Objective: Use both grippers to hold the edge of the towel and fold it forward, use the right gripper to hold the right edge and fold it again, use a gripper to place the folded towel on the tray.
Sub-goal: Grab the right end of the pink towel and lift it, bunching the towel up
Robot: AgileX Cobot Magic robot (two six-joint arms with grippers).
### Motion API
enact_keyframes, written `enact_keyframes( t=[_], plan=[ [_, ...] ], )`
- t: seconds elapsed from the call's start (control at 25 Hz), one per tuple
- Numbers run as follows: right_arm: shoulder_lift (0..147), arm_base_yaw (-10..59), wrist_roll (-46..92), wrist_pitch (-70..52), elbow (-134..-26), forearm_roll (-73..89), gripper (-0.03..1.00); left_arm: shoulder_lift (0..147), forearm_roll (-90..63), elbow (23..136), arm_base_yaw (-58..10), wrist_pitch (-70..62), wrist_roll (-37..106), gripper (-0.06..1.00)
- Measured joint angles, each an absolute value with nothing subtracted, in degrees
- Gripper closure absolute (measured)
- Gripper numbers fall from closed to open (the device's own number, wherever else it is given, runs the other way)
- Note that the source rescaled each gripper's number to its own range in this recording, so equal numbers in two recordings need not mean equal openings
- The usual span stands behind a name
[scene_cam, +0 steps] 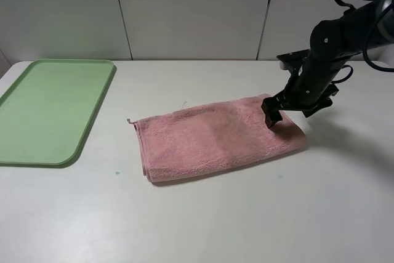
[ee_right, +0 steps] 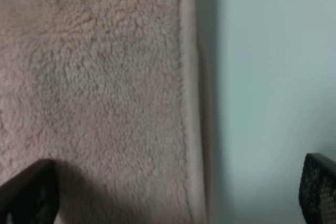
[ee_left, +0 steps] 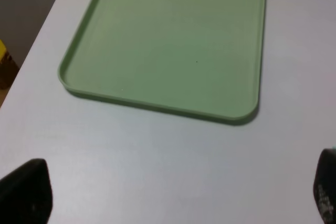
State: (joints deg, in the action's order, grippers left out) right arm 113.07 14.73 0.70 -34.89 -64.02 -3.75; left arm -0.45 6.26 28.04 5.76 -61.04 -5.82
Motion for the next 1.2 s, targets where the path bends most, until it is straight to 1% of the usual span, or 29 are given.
enact_keyframes(
  t=[0.32, 1.0, 1.08, 1.16, 1.2],
  plan=[
    [116.7, 14.7, 1.0, -33.5, -64.3, -3.4, -0.03, -0.4, 6.3, 28.0, 5.9, -61.0, -5.8, -0.05],
    [118.4, 14.6, 2.2, -33.9, -65.1, -2.5, -0.02, -0.4, 6.3, 28.0, 5.9, -61.0, -5.8, -0.05],
    [118.5, 14.6, 2.2, -33.9, -65.1, -1.5, 0.11, -0.4, 6.3, 28.0, 5.9, -61.0, -5.8, -0.05],
    [118.5, 15.1, 2.2, -34.1, -65.1, 0.0, 0.3, -0.4, 6.3, 28.0, 5.9, -61.0, -5.8, -0.05],
    [118.5, 15.3, 2.2, -34.1, -65.1, 0.5, 0.44, -0.4, 6.3, 28.0, 5.9, -61.0, -5.8, -0.05]
  ],
)
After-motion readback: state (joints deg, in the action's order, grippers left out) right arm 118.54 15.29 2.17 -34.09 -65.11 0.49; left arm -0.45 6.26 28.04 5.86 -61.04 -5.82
